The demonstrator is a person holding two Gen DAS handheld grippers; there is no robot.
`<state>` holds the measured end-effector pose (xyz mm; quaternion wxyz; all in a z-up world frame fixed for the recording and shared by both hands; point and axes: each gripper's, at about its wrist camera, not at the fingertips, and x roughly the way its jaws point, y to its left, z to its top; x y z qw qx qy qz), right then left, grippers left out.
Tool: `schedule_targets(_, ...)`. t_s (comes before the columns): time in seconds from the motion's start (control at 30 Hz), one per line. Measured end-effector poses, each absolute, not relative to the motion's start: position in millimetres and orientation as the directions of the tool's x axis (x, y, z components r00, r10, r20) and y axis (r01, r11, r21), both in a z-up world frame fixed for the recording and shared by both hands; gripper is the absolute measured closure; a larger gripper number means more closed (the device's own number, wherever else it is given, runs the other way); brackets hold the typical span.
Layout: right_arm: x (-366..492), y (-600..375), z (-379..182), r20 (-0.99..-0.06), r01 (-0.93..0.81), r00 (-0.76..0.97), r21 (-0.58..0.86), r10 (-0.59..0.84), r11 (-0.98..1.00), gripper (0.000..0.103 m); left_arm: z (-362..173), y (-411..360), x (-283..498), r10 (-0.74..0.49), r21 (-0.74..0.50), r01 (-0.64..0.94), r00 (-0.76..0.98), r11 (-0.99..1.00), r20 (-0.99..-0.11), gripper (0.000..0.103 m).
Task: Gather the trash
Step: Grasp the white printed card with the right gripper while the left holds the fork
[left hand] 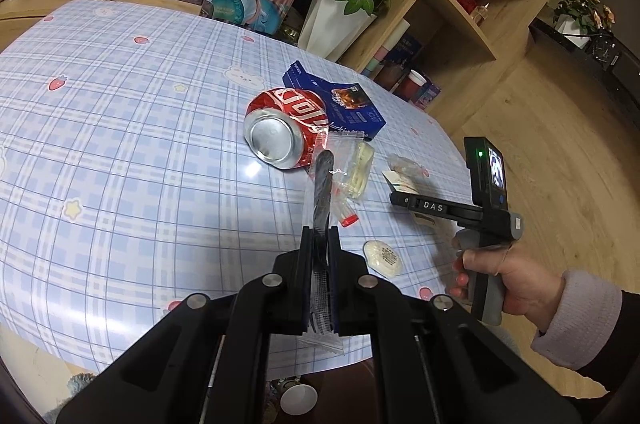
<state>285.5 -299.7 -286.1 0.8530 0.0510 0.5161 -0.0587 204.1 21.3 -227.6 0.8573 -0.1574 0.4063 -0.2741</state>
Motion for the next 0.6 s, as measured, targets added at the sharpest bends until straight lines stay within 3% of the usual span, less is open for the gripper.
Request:
schedule_targets(0.07,281.9,-298.4,-282.8,-0.884,0.13,0.465,0.029,-0.035,0.991,0.034,-226.1,20.5,203.1,-0.6,-0.495,0.343,0.52,0.798,-0.608,0.095)
schedule_targets(0.6,225.4,-262.2,-237.2,-0.794,-0.025,0.585,0.185,0.165,0.982,0.034,-199.1,26.0,179.7,-0.598,-0.482,0.359,0.553,0.799,-0.58,0.095)
